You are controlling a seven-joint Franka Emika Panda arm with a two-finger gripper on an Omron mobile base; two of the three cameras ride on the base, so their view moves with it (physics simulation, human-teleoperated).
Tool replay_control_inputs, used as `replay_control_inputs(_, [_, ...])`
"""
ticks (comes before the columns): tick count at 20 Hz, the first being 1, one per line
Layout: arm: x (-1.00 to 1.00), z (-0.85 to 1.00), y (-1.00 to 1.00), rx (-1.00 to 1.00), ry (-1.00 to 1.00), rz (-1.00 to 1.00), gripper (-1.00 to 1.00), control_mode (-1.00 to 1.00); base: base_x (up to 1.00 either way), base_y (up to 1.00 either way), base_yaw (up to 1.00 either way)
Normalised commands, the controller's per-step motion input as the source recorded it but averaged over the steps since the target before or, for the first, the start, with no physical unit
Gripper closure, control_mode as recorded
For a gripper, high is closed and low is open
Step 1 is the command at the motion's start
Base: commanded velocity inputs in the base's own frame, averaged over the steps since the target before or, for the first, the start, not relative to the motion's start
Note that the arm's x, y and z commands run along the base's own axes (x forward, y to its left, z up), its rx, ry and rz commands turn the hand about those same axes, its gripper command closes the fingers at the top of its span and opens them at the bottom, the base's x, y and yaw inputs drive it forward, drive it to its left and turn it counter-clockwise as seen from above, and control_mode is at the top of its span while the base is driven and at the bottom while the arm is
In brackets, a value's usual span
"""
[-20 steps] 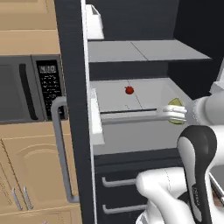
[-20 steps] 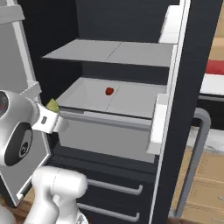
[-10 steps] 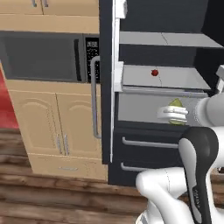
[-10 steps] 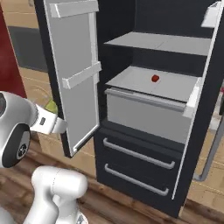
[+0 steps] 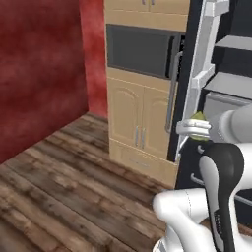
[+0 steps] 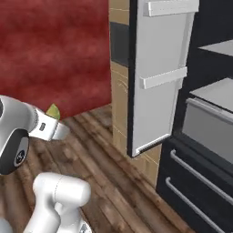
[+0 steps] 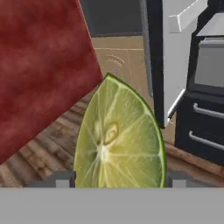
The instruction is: Take the lemon wedge from the fridge and place it on the plate with fish on the dining counter.
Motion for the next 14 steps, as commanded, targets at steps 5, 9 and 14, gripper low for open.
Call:
replay_control_inputs(5, [0.00,0.00,0.00,0.00,0.00,0.00,1.00,1.00,-0.06,0.00,0.90])
replay_control_inputs(9, [0.00,0.00,0.00,0.00,0.00,0.00,1.00,1.00,-0.03,0.00,0.90])
replay_control_inputs(14, [0.00,0.00,0.00,0.00,0.00,0.00,1.00,1.00,0.00,0.00,0.90])
